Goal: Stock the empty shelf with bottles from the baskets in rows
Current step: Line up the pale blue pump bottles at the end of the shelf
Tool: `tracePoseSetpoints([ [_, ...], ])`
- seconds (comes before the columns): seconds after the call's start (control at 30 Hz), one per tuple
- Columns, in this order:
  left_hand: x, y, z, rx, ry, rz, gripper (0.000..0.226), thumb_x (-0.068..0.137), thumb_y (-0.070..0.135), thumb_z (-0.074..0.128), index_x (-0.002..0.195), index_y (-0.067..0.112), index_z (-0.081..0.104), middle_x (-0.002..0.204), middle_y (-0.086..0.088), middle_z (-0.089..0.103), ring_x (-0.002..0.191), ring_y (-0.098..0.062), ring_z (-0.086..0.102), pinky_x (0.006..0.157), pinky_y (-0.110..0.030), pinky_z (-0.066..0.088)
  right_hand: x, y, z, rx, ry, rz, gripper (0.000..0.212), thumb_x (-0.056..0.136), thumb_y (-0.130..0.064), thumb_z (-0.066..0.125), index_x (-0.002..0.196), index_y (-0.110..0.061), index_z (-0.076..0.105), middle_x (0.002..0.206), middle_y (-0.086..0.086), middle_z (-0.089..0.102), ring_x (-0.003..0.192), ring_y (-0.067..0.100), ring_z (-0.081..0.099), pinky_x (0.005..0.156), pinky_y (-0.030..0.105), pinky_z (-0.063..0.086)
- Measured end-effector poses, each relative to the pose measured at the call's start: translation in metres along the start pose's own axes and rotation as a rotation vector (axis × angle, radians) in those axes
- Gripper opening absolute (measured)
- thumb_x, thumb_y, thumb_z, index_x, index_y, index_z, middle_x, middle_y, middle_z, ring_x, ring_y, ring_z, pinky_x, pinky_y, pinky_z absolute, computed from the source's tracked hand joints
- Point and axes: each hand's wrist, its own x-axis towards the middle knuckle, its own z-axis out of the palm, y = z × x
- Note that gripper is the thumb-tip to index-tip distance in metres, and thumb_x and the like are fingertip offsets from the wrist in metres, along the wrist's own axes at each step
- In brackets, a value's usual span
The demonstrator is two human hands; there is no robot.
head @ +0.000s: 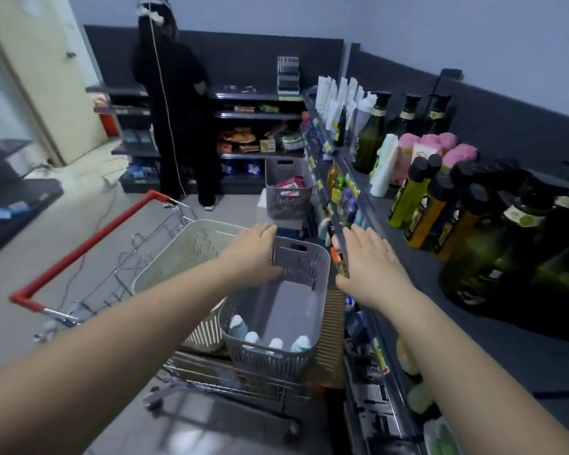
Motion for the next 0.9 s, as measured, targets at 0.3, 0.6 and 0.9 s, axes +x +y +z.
tracePoseSetpoints([
  [0.3,0.061,-0.026,0.026,-0.061,-0.053,-0.118,0.080,0.078,0.043,0.067,0.145,0.014,0.034,0.142,-0.007,0.042,0.131,-0.029,0.042,0.110,-0.042,0.036,0.095,0.006,0.035,0.013,-0.107,-0.153,0.089,0.090,-0.038,0.059,0.156,-0.013,0.004,0.164,0.006,0.004,0.151,0.028,0.003,0.123,0.047,0.009],
  [0.6,0.077,-0.061,0.103,0.071,-0.235,-0.143,0.089,0.088,0.042,0.063,0.155,0.010,0.015,0.159,-0.010,0.025,0.142,-0.027,0.029,0.116,-0.034,0.021,0.113,-0.021,0.110,0.064,-0.312,-0.282,0.089,0.093,-0.036,0.057,0.157,-0.014,0.000,0.165,0.004,0.000,0.151,0.026,0.000,0.123,0.043,0.003],
  [0.9,0.094,-0.115,0.181,0.302,-0.464,0.101,0.044,0.088,0.034,0.053,0.127,0.015,0.054,0.122,-0.006,0.063,0.120,-0.026,0.054,0.113,-0.041,0.023,0.095,-0.050,0.199,0.079,-0.548,-0.271,0.066,0.094,-0.043,0.054,0.147,-0.010,0.032,0.149,0.009,0.039,0.138,0.027,0.034,0.119,0.043,0.016],
])
